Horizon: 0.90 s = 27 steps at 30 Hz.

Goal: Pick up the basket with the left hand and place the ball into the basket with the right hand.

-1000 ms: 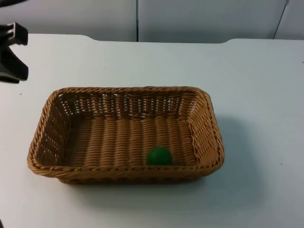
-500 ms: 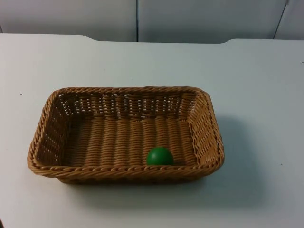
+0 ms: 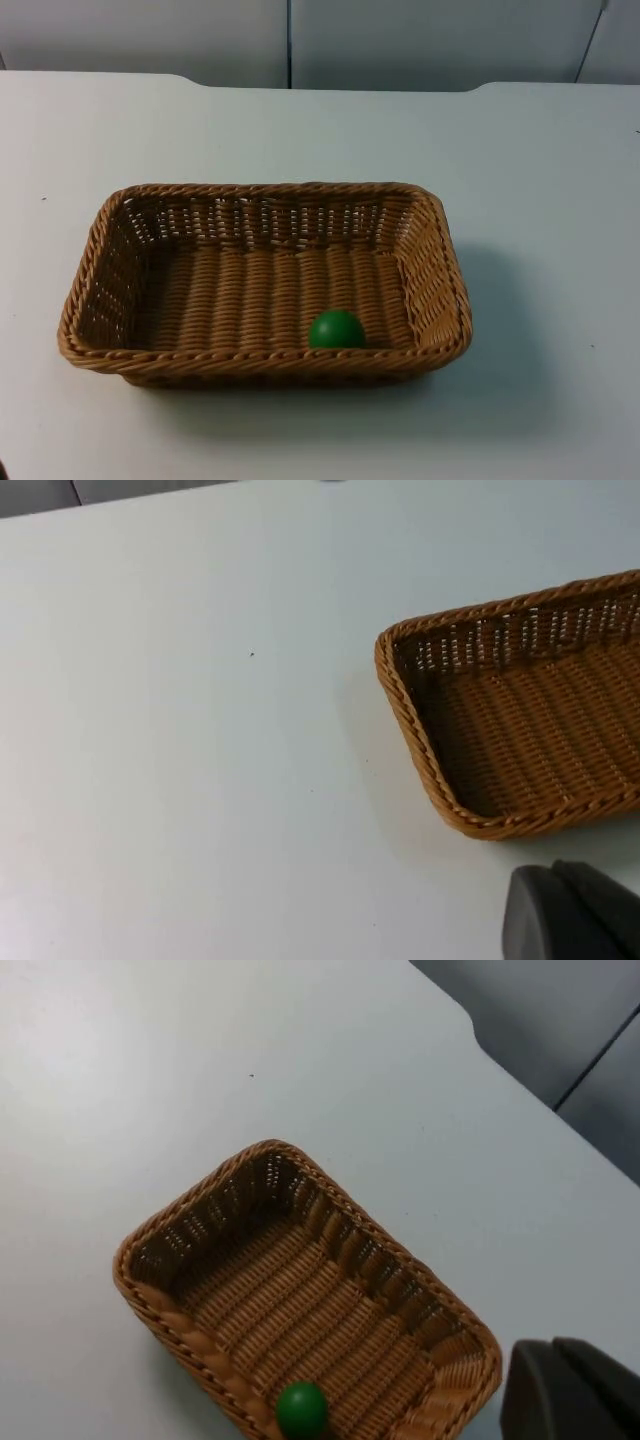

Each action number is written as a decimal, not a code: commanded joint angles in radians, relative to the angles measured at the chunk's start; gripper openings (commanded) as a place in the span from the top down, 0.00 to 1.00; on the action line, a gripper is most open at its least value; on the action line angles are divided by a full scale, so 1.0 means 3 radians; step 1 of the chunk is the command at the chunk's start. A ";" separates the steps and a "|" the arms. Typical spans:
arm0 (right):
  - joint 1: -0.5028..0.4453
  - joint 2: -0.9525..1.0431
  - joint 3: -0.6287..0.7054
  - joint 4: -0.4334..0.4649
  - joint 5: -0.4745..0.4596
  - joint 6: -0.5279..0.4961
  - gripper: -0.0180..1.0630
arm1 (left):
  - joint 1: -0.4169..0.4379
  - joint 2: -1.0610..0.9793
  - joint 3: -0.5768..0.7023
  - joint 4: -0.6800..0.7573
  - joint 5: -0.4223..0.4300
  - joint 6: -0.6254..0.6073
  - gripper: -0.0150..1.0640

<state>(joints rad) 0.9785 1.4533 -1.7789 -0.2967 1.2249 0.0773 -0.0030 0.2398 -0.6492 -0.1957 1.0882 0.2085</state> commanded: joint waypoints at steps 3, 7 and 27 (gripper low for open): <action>0.0115 -0.0035 -0.0012 -0.0281 -0.0013 0.0109 0.99 | -0.0002 -0.0325 0.0128 0.0095 0.0014 -0.0112 0.99; 0.0160 -0.0204 0.0200 -0.0328 -0.0013 0.0108 0.99 | -0.0002 -0.0700 0.0240 0.0334 0.0151 -0.0258 0.99; 0.0160 -0.3063 0.3252 0.0324 -0.0330 0.0148 0.99 | -0.0002 -0.0799 0.0268 0.0426 0.0254 -0.0296 0.99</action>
<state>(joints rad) 1.0236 0.6271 -0.8752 -0.2303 1.1846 0.1278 -0.0030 0.0055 -0.5717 -0.0675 1.1614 0.1279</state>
